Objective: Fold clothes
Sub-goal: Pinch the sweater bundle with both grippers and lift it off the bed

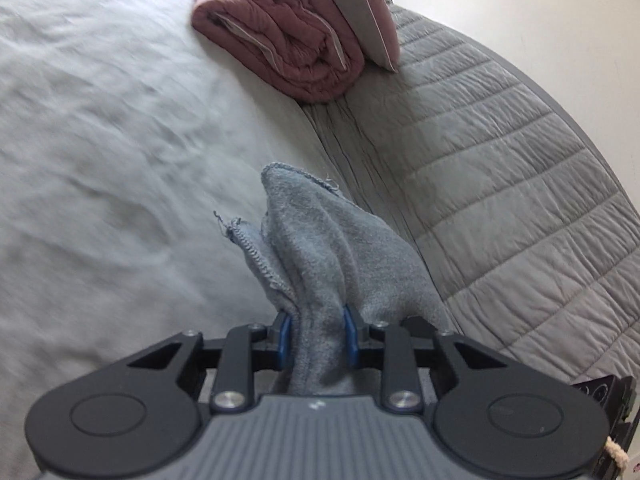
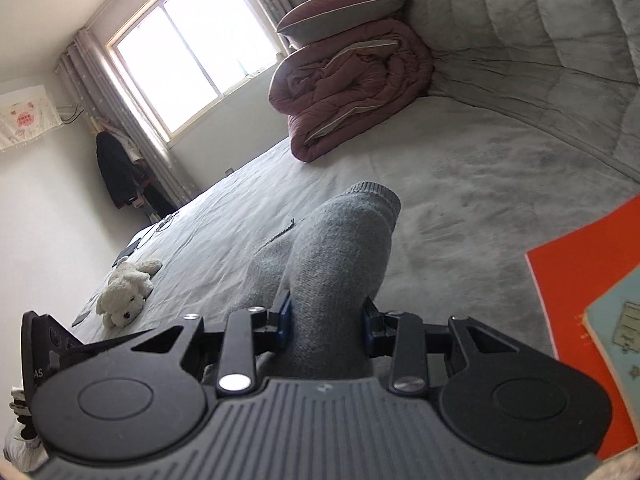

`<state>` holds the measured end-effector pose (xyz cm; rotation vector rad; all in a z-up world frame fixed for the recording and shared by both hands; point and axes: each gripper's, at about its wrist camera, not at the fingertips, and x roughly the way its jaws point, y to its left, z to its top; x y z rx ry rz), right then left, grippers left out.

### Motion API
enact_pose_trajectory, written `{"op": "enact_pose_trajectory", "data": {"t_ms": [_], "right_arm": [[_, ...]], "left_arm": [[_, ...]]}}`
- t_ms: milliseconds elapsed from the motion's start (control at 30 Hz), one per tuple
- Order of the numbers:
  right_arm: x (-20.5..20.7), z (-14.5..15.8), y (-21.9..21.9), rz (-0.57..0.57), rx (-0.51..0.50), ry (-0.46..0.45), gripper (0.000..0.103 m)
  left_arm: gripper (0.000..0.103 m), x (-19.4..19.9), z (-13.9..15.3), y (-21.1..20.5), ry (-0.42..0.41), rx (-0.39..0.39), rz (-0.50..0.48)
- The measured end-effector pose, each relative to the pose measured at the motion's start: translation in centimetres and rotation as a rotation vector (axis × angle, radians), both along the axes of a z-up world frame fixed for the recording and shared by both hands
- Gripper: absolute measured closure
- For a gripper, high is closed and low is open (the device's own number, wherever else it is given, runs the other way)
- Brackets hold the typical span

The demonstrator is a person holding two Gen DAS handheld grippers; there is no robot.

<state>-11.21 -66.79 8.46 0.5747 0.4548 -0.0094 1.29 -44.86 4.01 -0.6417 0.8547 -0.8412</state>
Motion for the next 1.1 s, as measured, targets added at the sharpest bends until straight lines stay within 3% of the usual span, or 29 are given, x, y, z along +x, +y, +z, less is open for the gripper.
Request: {"op": "enact_pose_trajectory", "data": {"t_ms": [233,467,733,1100], "right_arm": [[-1.5,-2.0,-3.0,-0.046,0.031,0.023,0.066],[-2.3,-2.7,-4.7,-0.077,0.049,-0.010,0.066],[-1.7,-4.1,-5.3,-0.101,0.042,0.043,0.066],[-2.2,-3.7,-5.9,-0.155,0.026,0.036,0.066]], "left_arm": [[0.077,-0.9,-2.2,-3.0,0.065,-0.016,0.005],[0.078,-1.9,-2.2,-4.4,0.041,-0.014,0.031],[0.078,-2.4,-3.6,-5.2,0.046,0.015,0.047],[0.078,-3.1,-3.8,-6.4,0.047,0.005,0.062]]}}
